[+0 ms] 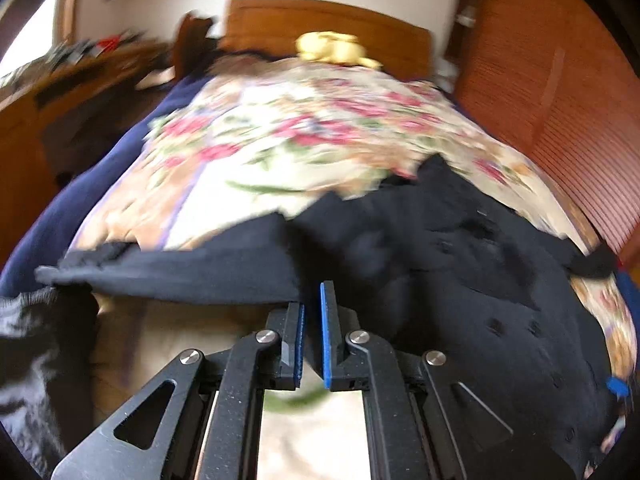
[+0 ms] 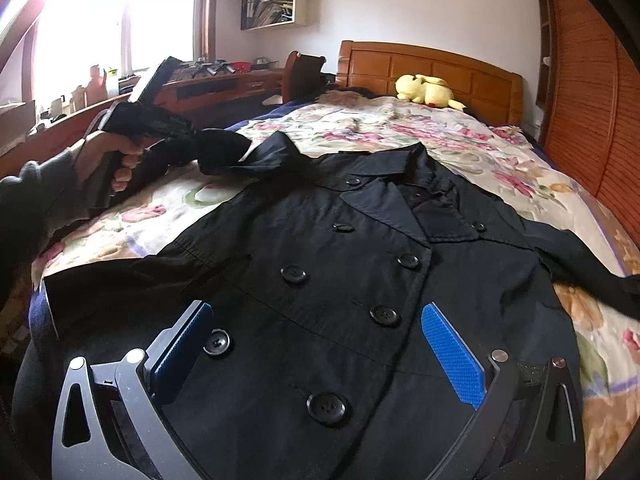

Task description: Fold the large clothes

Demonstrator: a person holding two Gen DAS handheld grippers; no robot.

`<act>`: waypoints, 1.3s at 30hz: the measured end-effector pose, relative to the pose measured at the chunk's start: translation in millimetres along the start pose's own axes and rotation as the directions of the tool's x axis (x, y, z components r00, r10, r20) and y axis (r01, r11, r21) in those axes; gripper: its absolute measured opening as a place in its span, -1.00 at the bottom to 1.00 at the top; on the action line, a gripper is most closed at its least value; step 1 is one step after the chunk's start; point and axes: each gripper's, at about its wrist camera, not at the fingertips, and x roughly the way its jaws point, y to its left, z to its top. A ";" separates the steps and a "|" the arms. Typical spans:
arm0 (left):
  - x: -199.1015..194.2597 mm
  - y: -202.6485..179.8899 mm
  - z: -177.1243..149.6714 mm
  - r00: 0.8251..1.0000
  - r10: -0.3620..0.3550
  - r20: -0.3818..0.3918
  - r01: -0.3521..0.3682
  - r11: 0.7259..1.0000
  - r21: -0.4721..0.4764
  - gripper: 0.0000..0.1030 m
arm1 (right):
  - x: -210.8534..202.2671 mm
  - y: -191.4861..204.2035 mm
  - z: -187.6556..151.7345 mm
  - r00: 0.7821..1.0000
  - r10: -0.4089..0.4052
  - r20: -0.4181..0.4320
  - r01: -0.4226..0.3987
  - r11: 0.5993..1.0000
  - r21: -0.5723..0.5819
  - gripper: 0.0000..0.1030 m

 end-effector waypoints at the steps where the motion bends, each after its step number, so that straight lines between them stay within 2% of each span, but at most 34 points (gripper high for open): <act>1: -4.6 -12.3 1.2 1.000 -0.006 -0.004 0.006 1.000 0.025 -0.86 | -2.5 -1.0 -1.0 1.000 -0.005 0.001 0.005 1.000 0.002 1.00; 4: -16.2 -45.9 3.6 0.999 -0.027 -0.017 0.029 0.996 0.090 -0.86 | -9.2 -2.5 -3.5 1.000 -0.017 0.007 0.017 1.000 0.004 1.00; 9: -28.6 -81.4 -5.0 0.999 -0.015 -0.039 0.022 0.982 0.190 -0.84 | -17.5 -6.5 -9.6 1.000 -0.029 0.008 0.028 0.999 0.027 1.00; 10: -31.4 -84.9 -10.0 0.999 -0.014 -0.046 0.023 0.978 0.205 -0.80 | -17.8 -6.1 -9.8 1.000 -0.030 0.006 0.030 0.999 0.029 1.00; 12: -34.1 -88.9 -17.2 0.998 -0.030 -0.055 0.041 0.976 0.213 -0.57 | -19.4 -5.8 -10.7 0.999 -0.036 0.003 0.036 0.999 0.030 1.00; 17: -54.2 -89.3 -46.4 0.997 -0.053 -0.063 0.065 0.977 0.204 -0.44 | -23.2 -4.6 -9.2 0.999 -0.035 0.010 0.035 0.999 0.027 1.00; 23: -78.5 -72.5 -88.5 0.996 -0.037 -0.079 0.051 0.982 0.182 -0.43 | -21.6 -0.4 -4.5 1.000 -0.013 0.017 0.012 1.000 0.014 1.00; 30: -88.4 -31.6 -129.1 0.991 0.080 -0.105 -0.060 0.982 0.180 -0.42 | -4.2 14.2 17.1 0.999 0.047 0.013 -0.047 0.999 -0.026 1.00; 34: -94.3 -5.2 -142.3 0.991 0.076 -0.109 -0.062 0.990 0.129 -0.42 | 15.1 32.5 36.2 0.996 0.093 0.008 -0.092 0.992 -0.082 1.00; 39: -109.2 20.0 -150.8 0.994 0.082 -0.077 -0.076 0.994 0.081 -0.42 | 51.3 56.4 68.5 0.987 0.157 -0.021 -0.158 0.976 -0.151 1.00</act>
